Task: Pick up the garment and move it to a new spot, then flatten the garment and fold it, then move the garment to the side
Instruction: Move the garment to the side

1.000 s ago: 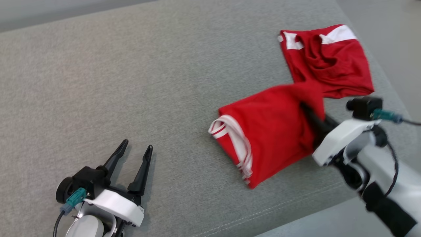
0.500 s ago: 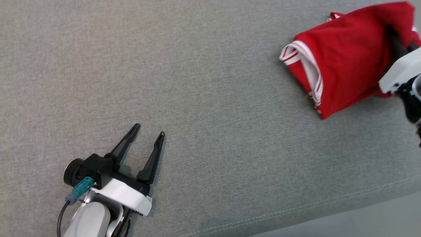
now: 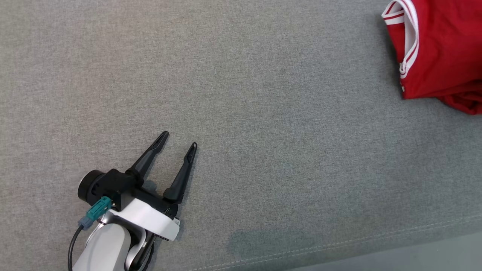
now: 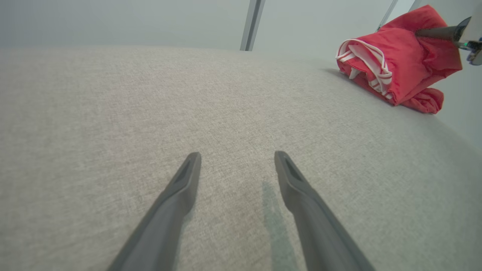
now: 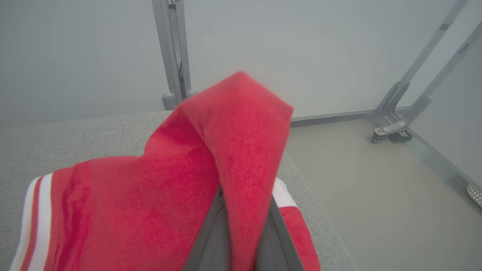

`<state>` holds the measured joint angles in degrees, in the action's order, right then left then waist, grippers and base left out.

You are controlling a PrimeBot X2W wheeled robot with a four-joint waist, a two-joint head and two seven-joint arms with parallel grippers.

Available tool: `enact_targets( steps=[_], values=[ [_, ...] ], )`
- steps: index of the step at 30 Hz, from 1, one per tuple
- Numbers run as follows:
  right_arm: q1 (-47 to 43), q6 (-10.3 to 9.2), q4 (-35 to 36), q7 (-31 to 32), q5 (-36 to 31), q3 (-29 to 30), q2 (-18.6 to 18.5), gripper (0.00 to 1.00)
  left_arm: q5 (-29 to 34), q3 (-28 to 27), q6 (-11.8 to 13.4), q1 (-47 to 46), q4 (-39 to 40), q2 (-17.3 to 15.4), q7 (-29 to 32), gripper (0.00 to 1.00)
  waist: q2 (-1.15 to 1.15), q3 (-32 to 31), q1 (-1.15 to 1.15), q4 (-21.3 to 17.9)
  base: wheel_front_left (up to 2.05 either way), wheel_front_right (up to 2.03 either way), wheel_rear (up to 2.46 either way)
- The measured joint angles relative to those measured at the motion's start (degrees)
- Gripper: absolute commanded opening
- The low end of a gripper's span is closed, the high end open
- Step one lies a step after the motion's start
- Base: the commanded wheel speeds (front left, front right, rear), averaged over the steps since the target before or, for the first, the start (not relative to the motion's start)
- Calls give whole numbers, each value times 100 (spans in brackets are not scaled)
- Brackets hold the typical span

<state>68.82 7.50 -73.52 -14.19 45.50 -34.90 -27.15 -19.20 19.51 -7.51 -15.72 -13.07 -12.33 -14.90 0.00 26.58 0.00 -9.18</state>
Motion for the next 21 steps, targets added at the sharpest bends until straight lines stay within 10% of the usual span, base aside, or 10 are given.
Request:
enact_targets(
  steps=[21],
  values=[
    [1, 0, -41, 338, -192, 493, 155, 0, 147, 121, 0, -2, 298, -7, 9, 100, 0, -131, 0, 88, 0, 0, 0]
  ],
)
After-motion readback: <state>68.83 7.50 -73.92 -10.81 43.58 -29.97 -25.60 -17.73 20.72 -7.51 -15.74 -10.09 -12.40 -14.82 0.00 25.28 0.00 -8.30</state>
